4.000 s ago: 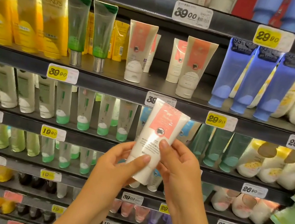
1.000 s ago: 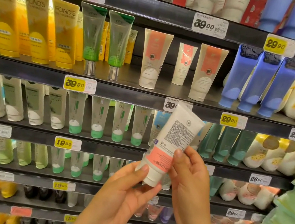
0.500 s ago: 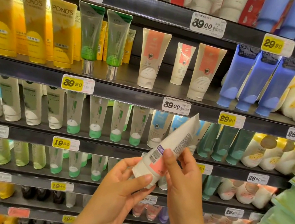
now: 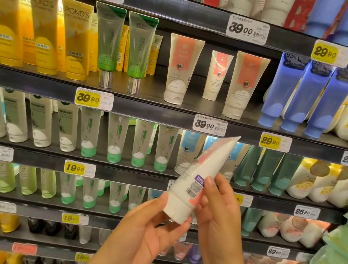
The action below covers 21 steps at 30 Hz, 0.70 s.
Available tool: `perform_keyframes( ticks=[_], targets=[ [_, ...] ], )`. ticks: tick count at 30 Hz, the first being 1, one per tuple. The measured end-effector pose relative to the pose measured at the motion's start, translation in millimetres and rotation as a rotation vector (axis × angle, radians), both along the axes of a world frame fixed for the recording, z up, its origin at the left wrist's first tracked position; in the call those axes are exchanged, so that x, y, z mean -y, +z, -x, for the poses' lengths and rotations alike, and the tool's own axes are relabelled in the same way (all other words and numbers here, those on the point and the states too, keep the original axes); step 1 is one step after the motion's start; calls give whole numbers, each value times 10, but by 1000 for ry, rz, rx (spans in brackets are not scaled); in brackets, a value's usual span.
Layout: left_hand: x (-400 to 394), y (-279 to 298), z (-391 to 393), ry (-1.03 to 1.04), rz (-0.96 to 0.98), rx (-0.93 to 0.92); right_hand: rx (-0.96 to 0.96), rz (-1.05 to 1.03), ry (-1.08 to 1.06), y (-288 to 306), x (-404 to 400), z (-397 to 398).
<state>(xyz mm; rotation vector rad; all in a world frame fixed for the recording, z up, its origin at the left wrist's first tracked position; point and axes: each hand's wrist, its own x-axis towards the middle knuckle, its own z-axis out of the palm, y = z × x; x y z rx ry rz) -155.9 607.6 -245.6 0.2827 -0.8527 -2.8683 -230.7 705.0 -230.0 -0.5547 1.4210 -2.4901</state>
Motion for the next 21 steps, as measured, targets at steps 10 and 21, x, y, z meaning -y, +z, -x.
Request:
perform_keyframes(
  ticks=[10,21],
  targets=[
    [23,31,-57,-98,94,42,77,-47,33,-22,-7,35],
    [99,80,-83,-358,-156,-19,337,-31,91,-62,32,82]
  ],
)
